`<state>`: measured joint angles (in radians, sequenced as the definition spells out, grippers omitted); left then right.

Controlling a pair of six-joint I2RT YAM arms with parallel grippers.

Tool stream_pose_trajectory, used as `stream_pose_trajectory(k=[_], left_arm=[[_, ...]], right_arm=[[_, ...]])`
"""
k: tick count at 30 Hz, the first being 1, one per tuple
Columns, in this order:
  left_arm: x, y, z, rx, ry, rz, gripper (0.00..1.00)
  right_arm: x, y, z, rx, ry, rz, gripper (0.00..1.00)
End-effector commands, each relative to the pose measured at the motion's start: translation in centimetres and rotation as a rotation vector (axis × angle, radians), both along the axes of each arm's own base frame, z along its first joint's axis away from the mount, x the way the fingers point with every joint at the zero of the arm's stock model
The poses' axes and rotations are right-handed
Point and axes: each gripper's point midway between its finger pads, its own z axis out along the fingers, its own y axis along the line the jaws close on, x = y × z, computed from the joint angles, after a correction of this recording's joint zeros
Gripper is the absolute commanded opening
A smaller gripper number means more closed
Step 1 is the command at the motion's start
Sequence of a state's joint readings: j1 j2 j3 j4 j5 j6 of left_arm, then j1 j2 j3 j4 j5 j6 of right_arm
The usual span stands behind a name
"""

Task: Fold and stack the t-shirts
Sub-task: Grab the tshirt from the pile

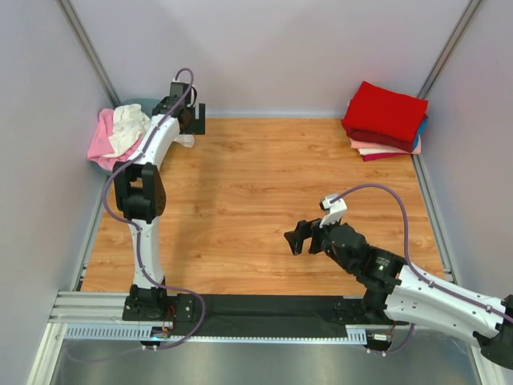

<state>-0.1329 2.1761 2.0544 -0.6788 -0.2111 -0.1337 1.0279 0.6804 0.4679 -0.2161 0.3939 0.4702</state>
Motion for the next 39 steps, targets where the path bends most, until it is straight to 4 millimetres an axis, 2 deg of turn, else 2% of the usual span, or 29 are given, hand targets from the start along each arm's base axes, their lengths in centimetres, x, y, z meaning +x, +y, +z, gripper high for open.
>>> stream_pose_trajectory(k=[1,10,12,17,19,20,21,26,28,29,32,33,35,38,39], left_arm=[[0.5,0.1,0.0,0.003,-0.001,-0.026,0.95],[1.4,0.7,-2.5,0.054,0.037,-0.019,0.98],[1.6,1.4,-3.0,0.101,0.045,-0.012,0.99],[2.2,2.8,-3.6,0.316,0.050,-0.008,1.00],[2.5,2.8,-3.8,0.380,0.056,-0.018,1.00],[2.8,2.9,-3.0,0.444,0.051,-0.015,1.00],[2.9,3.0,-3.9,0.482,0.068,-0.009,1.00],[3.7,3.4,-3.9,0.671,0.062,0.011,0.99],[3.9,3.6,-3.6,0.696,0.050,0.034,0.98],[3.9,3.6,-3.7,0.696,0.050,0.040,0.94],[4.0,3.6,-2.4,0.729,0.027,0.060,0.59],[4.2,3.5,-1.9,0.736,0.009,0.068,0.32],[4.3,3.7,-0.4,0.740,-0.018,0.083,0.00],[4.4,3.7,1.8,0.738,-0.054,0.096,0.00],[4.2,3.6,3.0,0.729,-0.076,0.103,0.00]], right_arm=[[0.0,-0.9,-0.6,-0.005,0.019,-0.043,1.00],[-0.2,-1.8,-0.6,-0.028,0.018,-0.051,1.00],[-0.3,-2.0,-0.6,-0.037,0.023,-0.054,1.00],[-0.6,-2.5,-1.2,-0.035,0.036,-0.066,1.00],[-0.6,-2.6,-1.2,-0.029,0.038,-0.068,1.00],[-0.7,-2.6,-1.2,-0.029,0.041,-0.068,1.00],[-0.7,-2.6,-1.2,-0.027,0.042,-0.069,1.00],[-0.7,-2.9,-1.3,-0.037,0.044,-0.078,1.00],[-0.7,-3.0,-1.4,-0.041,0.047,-0.080,1.00],[-0.8,-3.0,-1.5,-0.043,0.049,-0.080,1.00],[-0.8,-3.1,-1.5,-0.045,0.049,-0.082,1.00],[-0.7,-3.1,-1.5,-0.046,0.048,-0.084,1.00],[-0.7,-3.1,-1.5,-0.046,0.045,-0.087,1.00],[-0.6,-3.0,-1.5,-0.049,0.048,-0.085,1.00],[-0.5,-2.9,-1.4,-0.045,0.046,-0.087,1.00]])
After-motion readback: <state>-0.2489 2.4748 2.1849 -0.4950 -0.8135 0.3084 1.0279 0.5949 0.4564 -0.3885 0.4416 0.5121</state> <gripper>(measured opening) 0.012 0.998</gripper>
